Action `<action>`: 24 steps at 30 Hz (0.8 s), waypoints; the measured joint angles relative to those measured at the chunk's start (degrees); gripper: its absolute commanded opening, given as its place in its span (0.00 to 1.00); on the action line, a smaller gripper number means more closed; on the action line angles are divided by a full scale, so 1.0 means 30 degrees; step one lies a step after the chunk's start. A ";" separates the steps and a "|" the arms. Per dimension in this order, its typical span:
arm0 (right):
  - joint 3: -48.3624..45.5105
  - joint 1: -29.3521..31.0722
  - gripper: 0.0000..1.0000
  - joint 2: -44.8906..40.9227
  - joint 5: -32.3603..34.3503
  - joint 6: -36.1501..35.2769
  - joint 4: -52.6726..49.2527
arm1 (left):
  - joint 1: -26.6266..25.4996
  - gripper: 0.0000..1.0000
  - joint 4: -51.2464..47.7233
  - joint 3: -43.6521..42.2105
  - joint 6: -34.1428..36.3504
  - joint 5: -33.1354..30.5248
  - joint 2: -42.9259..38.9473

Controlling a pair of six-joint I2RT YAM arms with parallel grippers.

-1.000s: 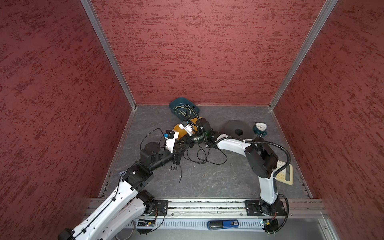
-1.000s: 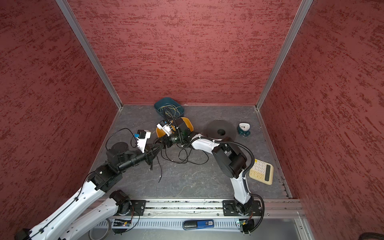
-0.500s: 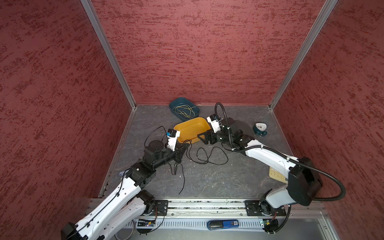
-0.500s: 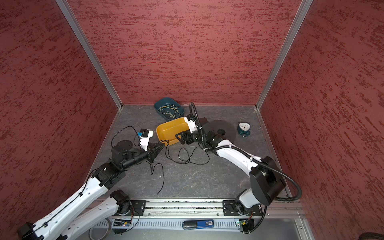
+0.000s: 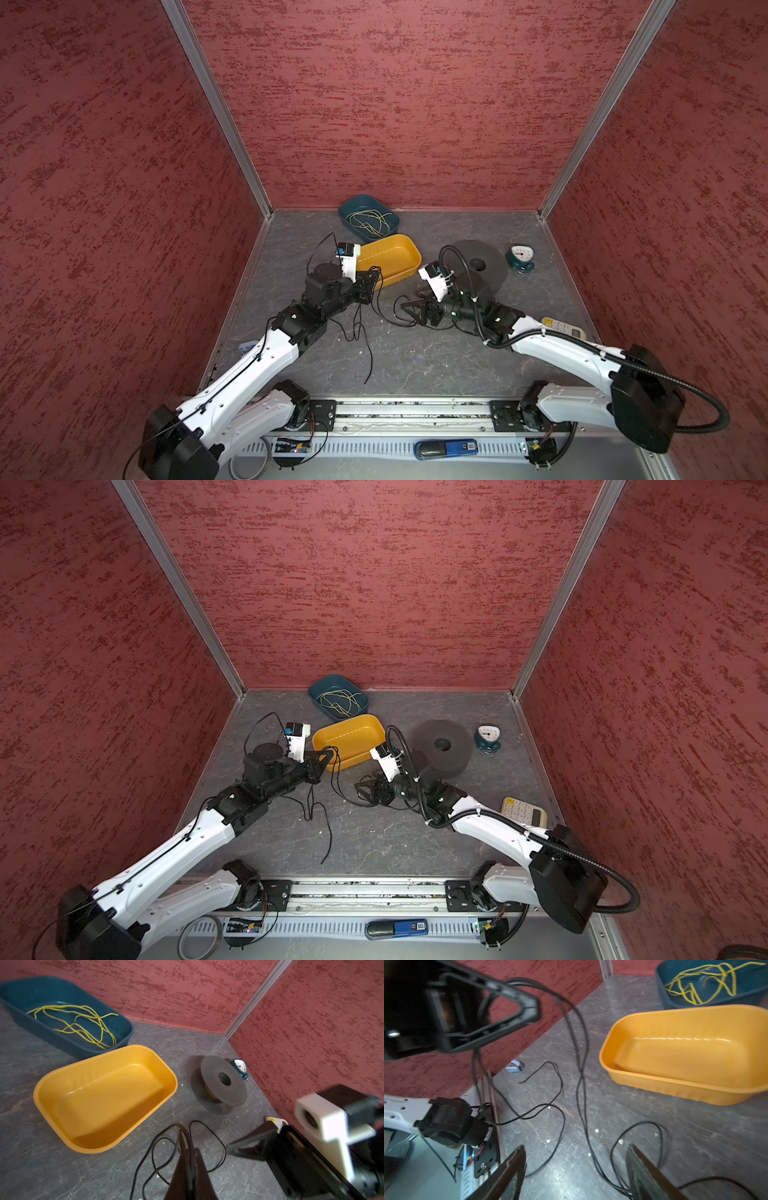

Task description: Wrap the cables

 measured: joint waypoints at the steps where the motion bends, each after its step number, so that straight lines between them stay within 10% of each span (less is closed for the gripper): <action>1: -0.0051 0.0430 0.76 0.0270 0.0095 0.0168 0.0772 | 0.0051 0.08 0.0109 0.0087 -0.0233 -0.0197 0.0364; 24: 0.5421 0.3031 0.40 0.8342 0.1056 0.2645 0.5646 | 0.2200 0.06 0.2586 0.0342 -0.2259 -0.0474 0.3512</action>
